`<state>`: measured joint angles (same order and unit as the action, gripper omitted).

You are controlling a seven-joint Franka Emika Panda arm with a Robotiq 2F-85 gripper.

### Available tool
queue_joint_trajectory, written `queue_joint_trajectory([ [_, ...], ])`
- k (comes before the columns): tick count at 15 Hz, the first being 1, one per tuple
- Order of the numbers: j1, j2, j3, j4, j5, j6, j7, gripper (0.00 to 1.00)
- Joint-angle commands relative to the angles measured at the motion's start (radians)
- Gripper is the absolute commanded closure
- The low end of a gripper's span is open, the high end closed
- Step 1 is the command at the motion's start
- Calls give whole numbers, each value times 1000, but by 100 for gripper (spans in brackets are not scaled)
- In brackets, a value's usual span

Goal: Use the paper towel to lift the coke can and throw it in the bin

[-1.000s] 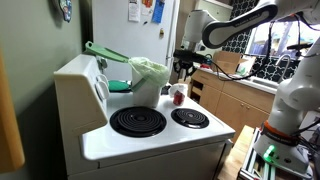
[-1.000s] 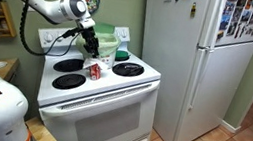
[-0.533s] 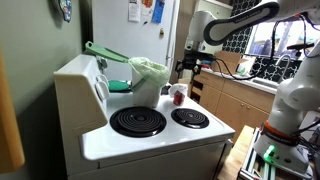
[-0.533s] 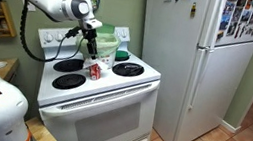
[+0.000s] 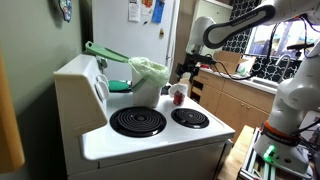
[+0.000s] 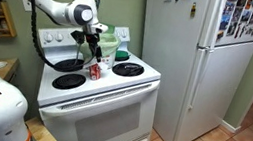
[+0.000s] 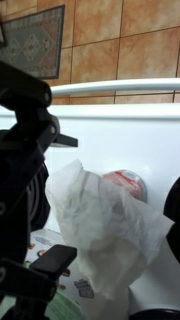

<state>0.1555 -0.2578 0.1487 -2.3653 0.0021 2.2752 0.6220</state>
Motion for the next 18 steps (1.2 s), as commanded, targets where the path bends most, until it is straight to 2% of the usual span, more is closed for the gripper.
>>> queue_joint_trajectory([
  [1,11,7,-20,-17,122,5,-264,0],
  [3,11,25,-21,-9,144,-19,-393,0],
  [6,4,49,-22,0,141,-34,-504,0],
  [12,9,87,-15,13,128,-27,-641,0],
  [18,30,95,-17,11,183,30,-769,0],
])
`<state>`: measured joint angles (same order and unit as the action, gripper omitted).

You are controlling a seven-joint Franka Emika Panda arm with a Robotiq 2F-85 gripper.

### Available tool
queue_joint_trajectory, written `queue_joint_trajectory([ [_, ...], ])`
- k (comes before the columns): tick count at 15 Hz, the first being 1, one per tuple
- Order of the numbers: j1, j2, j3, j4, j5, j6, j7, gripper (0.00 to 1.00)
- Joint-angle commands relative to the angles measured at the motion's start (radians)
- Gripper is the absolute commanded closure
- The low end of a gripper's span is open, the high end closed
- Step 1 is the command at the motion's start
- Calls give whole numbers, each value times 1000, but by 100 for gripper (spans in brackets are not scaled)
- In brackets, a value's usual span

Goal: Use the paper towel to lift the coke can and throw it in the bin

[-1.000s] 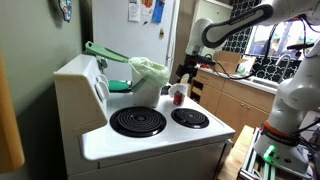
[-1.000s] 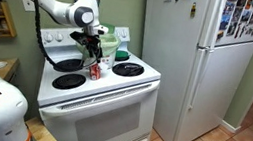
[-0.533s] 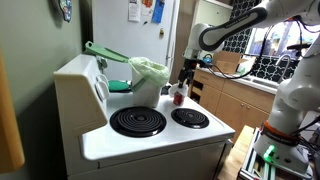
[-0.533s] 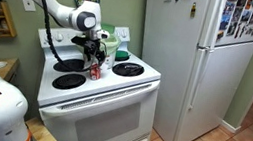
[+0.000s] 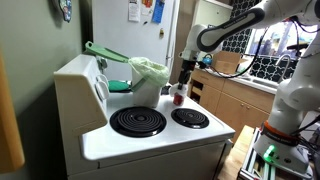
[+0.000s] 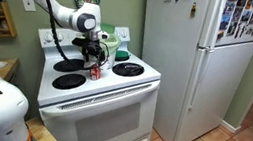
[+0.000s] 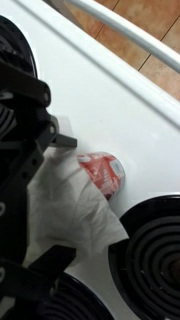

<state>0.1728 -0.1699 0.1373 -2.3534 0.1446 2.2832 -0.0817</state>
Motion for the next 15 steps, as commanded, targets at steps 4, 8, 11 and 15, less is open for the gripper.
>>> queue_joint_trajectory([
  [4,19,18,-8,-5,86,27,-138,10],
  [8,11,26,-5,-15,64,9,-152,46],
  [11,10,16,-4,-19,61,8,-142,54],
  [15,4,-56,5,-46,35,18,-64,54],
])
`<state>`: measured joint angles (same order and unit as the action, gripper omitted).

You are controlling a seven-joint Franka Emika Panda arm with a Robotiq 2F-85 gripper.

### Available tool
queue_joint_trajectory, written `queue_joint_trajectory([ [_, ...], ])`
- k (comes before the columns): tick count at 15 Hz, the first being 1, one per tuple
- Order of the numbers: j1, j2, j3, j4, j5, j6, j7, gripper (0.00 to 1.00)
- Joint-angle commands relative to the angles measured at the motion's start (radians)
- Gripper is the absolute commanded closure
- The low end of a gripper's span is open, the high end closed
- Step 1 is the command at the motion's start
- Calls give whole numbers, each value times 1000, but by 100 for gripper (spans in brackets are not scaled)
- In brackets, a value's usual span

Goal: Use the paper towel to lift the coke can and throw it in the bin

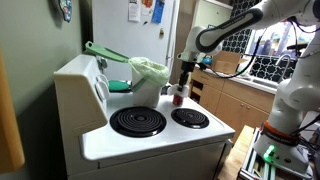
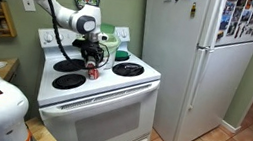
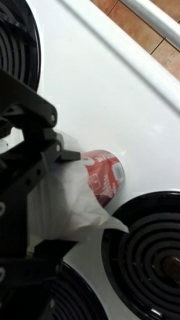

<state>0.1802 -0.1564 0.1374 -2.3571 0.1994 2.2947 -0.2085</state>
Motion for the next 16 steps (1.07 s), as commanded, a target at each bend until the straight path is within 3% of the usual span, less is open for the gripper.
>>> queue_joint_trajectory([
  [1,-9,-94,10,-47,-34,0,122,54],
  [6,-45,-237,35,-46,-101,-66,433,54],
  [7,-22,-150,16,-5,-66,-45,334,29],
  [11,-35,-218,26,-16,-85,-64,406,29],
  [12,-36,-219,26,-21,-85,-64,407,54],
  [16,-41,-319,17,16,-97,-73,392,54],
])
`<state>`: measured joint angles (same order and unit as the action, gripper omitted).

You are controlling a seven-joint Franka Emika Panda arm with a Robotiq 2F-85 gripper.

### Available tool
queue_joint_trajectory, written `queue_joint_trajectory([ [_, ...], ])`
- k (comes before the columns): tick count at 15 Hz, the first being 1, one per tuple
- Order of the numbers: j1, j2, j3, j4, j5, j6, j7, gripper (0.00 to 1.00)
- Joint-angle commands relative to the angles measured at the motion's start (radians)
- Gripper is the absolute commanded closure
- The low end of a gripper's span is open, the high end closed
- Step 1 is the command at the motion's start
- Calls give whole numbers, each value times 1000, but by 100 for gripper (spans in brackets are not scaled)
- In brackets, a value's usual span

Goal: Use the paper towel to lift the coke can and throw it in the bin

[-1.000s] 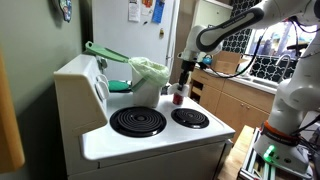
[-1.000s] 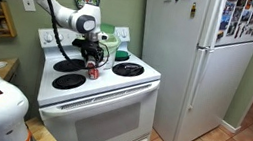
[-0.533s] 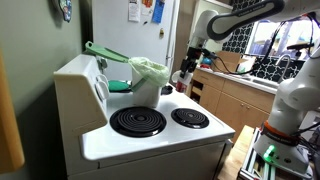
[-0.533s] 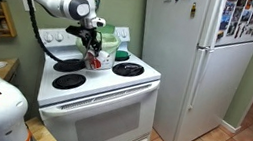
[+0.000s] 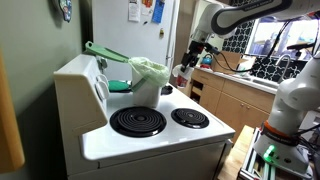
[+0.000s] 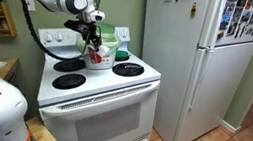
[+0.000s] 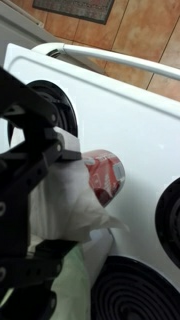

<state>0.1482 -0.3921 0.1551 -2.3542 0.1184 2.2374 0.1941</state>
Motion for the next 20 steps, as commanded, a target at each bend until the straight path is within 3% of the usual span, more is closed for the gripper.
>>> queue_joint_trajectory([
  [1,-17,-109,6,28,-40,-9,-3,54],
  [4,-18,-140,5,72,-62,31,-21,54],
  [6,11,-134,-17,89,-5,105,-59,54],
  [9,93,-88,-71,101,164,241,-157,54],
  [12,188,-21,-136,119,368,275,-277,54],
  [14,187,20,-145,134,423,239,-308,54],
  [20,156,140,-136,197,442,231,-389,54],
])
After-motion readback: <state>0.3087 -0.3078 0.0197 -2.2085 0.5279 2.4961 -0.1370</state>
